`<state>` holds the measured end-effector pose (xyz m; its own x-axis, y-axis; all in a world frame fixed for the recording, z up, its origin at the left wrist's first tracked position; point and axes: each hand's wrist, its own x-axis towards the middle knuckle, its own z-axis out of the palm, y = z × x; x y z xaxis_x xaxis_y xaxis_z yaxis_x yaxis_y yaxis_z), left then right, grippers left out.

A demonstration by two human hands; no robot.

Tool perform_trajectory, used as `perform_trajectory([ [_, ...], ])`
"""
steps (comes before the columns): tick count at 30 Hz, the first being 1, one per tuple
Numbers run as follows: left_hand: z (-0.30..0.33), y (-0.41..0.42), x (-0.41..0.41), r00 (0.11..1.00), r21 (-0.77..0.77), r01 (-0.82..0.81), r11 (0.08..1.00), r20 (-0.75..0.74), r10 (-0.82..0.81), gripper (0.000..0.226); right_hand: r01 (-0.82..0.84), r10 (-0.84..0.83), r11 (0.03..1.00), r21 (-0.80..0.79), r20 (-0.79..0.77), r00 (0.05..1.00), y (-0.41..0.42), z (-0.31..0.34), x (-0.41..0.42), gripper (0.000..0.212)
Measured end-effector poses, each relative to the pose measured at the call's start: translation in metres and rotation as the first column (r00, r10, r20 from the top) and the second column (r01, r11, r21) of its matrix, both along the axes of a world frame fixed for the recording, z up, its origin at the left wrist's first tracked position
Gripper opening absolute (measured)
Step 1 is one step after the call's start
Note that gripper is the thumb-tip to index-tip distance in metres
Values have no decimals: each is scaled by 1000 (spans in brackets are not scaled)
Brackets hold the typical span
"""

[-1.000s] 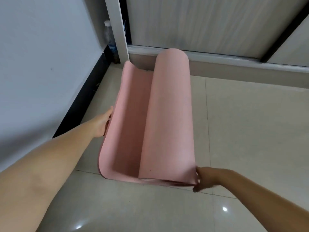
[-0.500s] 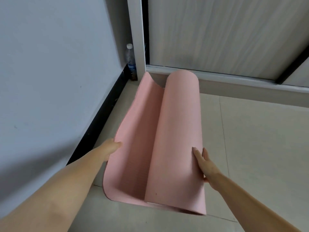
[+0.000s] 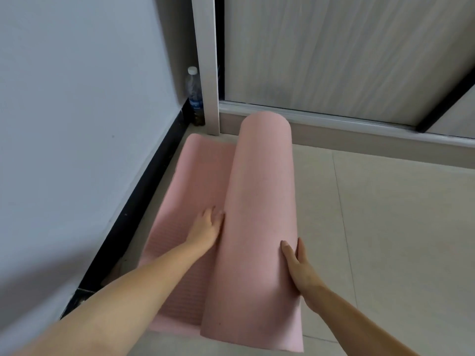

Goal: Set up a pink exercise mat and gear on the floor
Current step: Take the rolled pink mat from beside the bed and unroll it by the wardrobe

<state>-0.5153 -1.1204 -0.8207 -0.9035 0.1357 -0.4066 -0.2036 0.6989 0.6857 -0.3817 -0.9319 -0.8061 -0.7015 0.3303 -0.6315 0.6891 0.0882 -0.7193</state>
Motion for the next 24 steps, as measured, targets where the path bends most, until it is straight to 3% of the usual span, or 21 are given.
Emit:
perform_trajectory([
  [2, 13, 28, 3, 945, 237, -166, 957, 315, 86, 64, 24, -25, 997, -70, -13, 1000, 2, -3, 6, 66],
  [3, 16, 36, 1, 920, 269, -199, 942, 384, 85, 67, 37, -38, 994, -105, -8, 999, 3, -5, 8, 64],
  [7, 20, 60, 0, 954, 285, -155, 946, 291, 68, 72, 62, -58, 983, -171, 32, 998, 17, -20, 25, 53],
  [10, 17, 87, 16, 978, 300, -77, 951, 210, 13, 79, 116, -115, 992, -51, 16, 993, 45, -33, 44, 51],
  [12, 16, 106, 23, 986, 364, -93, 927, 165, 34, 61, 213, -213, 976, 36, 1, 977, 72, -40, 58, 59],
  [15, 22, 134, 31, 959, 529, -246, 812, 257, 124, 38, 413, -409, 907, 82, -54, 911, 115, -26, 81, 53],
  [18, 10, 153, 44, 929, 368, -256, 894, 350, 122, 34, 559, -555, 827, 67, -72, 829, 152, -6, 108, 41],
  [20, 3, 161, 62, 863, 293, -203, 934, 505, 29, 42, 576, -573, 815, 69, -58, 817, 171, -1, 121, 41],
  [24, 0, 190, 105, 678, 386, -63, 920, 693, -244, 52, 511, -509, 834, 210, -66, 858, 194, 3, 130, 39],
])
